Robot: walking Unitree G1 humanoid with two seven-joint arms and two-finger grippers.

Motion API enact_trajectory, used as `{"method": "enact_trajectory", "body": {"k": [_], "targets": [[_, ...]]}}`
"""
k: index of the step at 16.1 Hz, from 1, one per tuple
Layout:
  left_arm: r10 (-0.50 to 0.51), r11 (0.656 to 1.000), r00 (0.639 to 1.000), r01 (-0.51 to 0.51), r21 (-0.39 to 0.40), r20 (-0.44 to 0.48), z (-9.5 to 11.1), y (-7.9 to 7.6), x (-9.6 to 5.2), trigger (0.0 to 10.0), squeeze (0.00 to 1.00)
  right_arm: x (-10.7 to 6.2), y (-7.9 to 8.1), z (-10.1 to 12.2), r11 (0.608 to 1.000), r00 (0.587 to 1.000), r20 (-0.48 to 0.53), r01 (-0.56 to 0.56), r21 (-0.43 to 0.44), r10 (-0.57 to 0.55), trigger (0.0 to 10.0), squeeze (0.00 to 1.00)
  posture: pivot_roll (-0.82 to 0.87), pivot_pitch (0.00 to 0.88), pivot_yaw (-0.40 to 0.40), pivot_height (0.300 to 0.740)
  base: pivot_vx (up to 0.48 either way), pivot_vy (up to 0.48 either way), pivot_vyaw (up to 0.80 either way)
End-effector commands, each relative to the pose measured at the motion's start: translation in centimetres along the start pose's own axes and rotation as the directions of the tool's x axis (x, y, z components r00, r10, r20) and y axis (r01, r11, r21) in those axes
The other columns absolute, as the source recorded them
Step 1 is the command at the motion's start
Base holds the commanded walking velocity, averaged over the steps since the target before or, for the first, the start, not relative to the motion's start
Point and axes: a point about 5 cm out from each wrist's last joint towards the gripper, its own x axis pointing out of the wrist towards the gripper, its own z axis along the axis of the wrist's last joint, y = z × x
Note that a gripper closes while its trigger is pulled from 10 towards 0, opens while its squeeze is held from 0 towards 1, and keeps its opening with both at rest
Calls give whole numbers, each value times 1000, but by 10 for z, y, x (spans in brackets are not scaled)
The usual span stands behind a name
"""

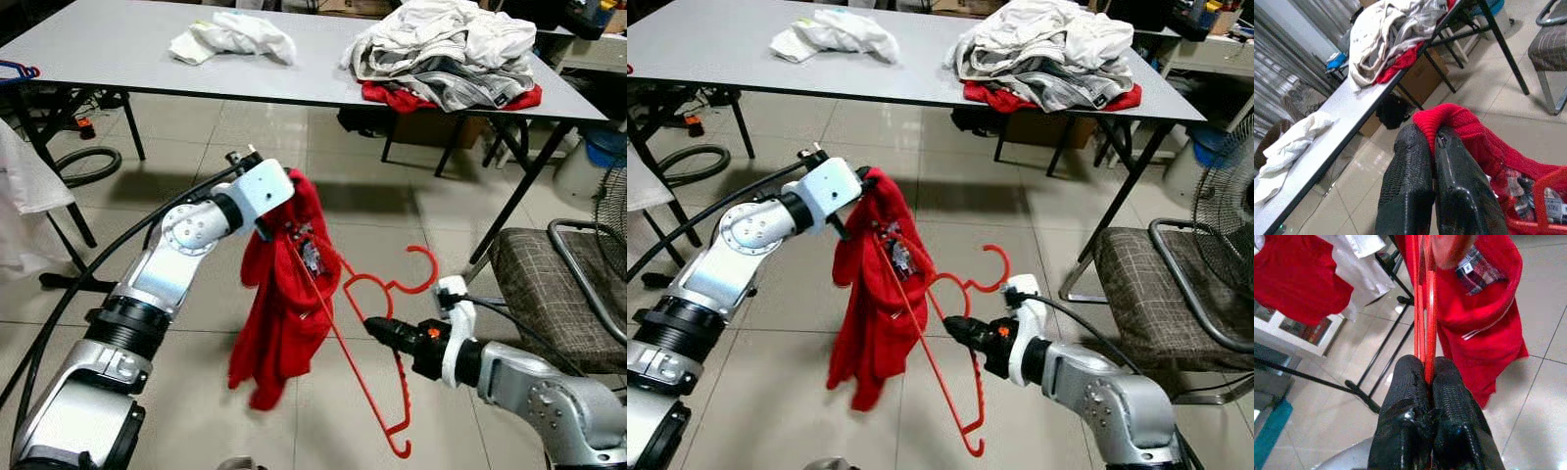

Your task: Hang hanger

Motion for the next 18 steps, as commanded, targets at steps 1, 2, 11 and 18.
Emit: {"method": "enact_trajectory", "body": {"k": [1, 2, 11, 18], "targets": [[16, 999, 999, -18, 40, 49, 13, 9, 3, 10000, 0, -5, 1, 1, 1000, 1000, 11, 12, 10, -12, 10000, 0, 72, 59, -47, 740, 0, 0, 0], [22, 999, 999, -24, 45, 41, 12, 10, 3, 10000, 0, -7, 1, -3, 1000, 1000, 3, 13, 13, -13, 10000, 0, 72, 59, -47, 740, 0, 0, 0], [61, 997, 998, -62, 46, 28, 9, 18, 7, 10000, 0, -24, 1, -8, 999, 999, 21, 43, 27, -43, 10000, 0, 63, 52, -48, 740, 0, 0, 0], [29, 997, 993, -38, 74, 114, 21, 14, 6, 10000, 0, -24, -4, -10, 993, 998, 28, 47, 105, -50, 10000, 0, 61, 35, -47, 740, 0, 0, 0]]}}
